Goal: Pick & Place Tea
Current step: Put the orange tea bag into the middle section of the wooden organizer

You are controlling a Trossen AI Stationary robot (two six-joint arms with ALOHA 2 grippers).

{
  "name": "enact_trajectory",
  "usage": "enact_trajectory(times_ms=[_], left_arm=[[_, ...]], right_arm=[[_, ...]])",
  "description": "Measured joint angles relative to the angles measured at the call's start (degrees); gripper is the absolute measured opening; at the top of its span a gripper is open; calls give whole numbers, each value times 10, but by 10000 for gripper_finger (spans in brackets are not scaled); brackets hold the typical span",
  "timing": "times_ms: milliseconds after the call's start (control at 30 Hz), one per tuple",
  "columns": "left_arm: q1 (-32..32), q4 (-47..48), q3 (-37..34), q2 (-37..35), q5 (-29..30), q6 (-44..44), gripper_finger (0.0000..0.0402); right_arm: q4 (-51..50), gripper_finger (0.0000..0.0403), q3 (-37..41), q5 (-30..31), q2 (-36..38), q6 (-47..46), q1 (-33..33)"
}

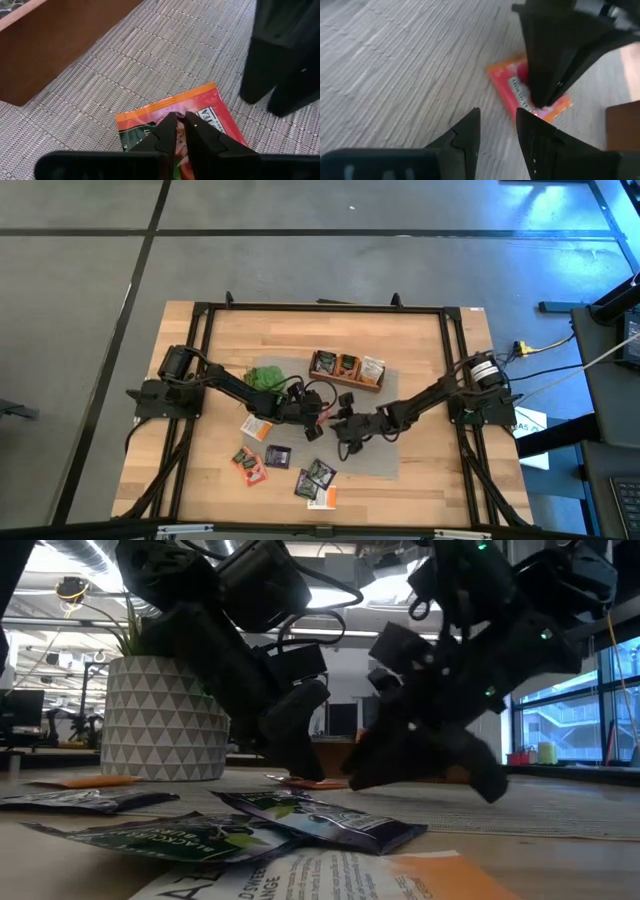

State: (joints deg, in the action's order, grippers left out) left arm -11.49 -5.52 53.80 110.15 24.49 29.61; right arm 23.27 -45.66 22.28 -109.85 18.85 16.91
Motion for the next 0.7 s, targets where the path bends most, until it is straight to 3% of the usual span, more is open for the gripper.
enact_trajectory(times_ms=[500, 700], left_arm=[[0, -2, 0, 0, -2, -3, 40], [0, -2, 0, 0, -2, -3, 37]], right_arm=[[-56, 125, -67, -36, -37, 24, -41], [-62, 79, -67, -68, -37, 27, -43]])
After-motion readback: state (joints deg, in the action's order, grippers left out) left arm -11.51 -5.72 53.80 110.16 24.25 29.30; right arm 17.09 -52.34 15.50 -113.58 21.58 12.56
